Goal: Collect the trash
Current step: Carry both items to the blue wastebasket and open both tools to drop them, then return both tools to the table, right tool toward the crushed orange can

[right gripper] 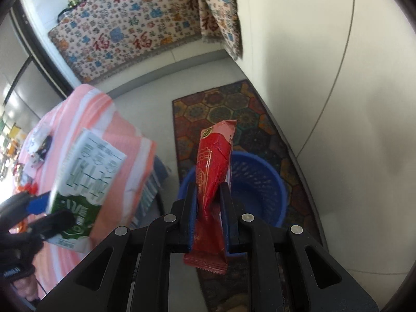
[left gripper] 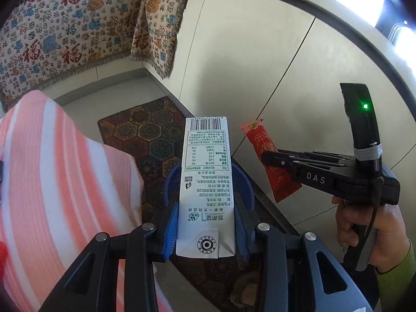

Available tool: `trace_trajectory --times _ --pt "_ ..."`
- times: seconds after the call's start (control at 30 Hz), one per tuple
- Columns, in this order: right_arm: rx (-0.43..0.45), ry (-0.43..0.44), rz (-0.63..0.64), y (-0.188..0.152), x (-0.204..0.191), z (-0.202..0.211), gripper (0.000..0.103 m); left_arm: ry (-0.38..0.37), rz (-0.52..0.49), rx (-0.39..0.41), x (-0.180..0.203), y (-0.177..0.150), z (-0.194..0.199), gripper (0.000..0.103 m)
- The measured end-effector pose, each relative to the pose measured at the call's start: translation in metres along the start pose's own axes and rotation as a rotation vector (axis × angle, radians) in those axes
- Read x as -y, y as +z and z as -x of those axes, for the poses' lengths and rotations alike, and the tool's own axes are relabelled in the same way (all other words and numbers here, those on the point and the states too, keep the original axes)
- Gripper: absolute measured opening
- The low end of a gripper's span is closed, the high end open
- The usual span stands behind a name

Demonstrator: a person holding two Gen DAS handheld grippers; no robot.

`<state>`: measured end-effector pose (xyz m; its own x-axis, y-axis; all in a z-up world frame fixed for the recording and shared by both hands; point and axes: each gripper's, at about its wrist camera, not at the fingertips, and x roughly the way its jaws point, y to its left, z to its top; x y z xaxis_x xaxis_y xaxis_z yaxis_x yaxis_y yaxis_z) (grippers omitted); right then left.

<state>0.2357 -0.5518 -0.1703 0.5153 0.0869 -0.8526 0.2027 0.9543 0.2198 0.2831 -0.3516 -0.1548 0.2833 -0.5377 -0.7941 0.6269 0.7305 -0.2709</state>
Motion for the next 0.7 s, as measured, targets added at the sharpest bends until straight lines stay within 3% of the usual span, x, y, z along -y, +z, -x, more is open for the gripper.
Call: trace_trajectory --times 0.3,0.37,0.43,0.53,0.7 --pt "-0.022 0.0 -0.035 0.012 0.036 -0.036 0.017 -0.013 0.008 -0.067 0.014 0.016 -0.081 0.038" --pt "-0.009 -0.002 -0.036 0.013 0.043 -0.04 0.028 -0.028 0.006 -0.068 0.013 0.021 -0.096 0.042" --pt "0.0 0.001 -0.067 0.011 0.053 -0.041 0.047 -0.005 0.008 -0.095 0.016 0.021 -0.109 0.053" --pt "0.022 -0.012 -0.083 0.009 0.061 -0.036 0.047 0.024 0.011 -0.091 0.016 0.024 -0.115 0.053" --pt "0.106 -0.019 -0.077 0.008 0.06 -0.01 0.048 0.017 0.027 -0.041 0.015 0.016 -0.089 0.053"
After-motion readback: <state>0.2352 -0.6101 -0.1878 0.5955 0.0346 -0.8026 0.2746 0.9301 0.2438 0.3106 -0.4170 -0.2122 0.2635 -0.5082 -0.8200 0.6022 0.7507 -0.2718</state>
